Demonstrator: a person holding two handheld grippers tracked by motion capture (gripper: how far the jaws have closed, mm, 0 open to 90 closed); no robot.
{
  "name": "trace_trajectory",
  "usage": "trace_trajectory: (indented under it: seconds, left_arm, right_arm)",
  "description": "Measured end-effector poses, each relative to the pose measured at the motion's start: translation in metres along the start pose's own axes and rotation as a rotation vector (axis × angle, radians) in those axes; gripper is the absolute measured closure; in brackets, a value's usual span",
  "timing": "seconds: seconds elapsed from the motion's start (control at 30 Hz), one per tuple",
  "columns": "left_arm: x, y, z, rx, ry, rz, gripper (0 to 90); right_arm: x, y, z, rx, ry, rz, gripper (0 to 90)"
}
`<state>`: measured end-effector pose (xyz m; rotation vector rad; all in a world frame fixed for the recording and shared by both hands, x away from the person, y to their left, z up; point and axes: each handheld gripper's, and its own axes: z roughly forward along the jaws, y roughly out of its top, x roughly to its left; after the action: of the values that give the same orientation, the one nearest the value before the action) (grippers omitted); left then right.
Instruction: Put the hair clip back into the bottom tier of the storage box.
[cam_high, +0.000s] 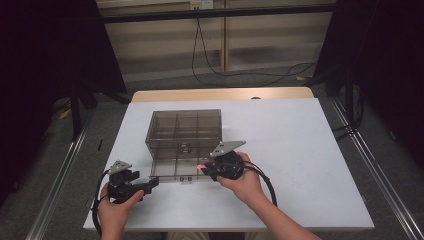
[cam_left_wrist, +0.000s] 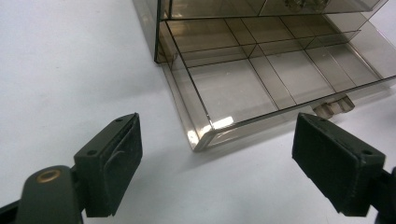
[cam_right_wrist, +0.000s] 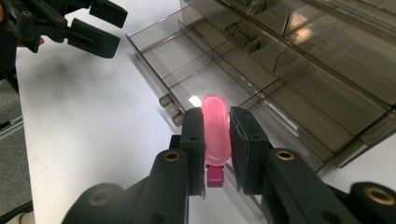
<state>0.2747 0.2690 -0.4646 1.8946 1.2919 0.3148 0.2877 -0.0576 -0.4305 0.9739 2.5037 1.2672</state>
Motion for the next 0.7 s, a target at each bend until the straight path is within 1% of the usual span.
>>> trace_trajectory:
  seconds: [0.2,0.47,0.7]
  left_arm:
    - [0.001,-0.001,-0.001,0.004,-0.001,0.004,16.3]
    - [0.001,-0.001,0.0,0.001,-0.004,0.0,16.3]
    - [0.001,-0.001,0.0,0.006,-0.003,0.006,16.3]
  right_arm:
    - [-0.004,0.0,0.003,0.0,-0.013,0.008,76.3]
    - [-0.012,0.0,0.005,-0.007,-0.031,0.036,76.3]
    - [-0.015,0.001,0.009,-0.001,-0.044,0.038,76.3]
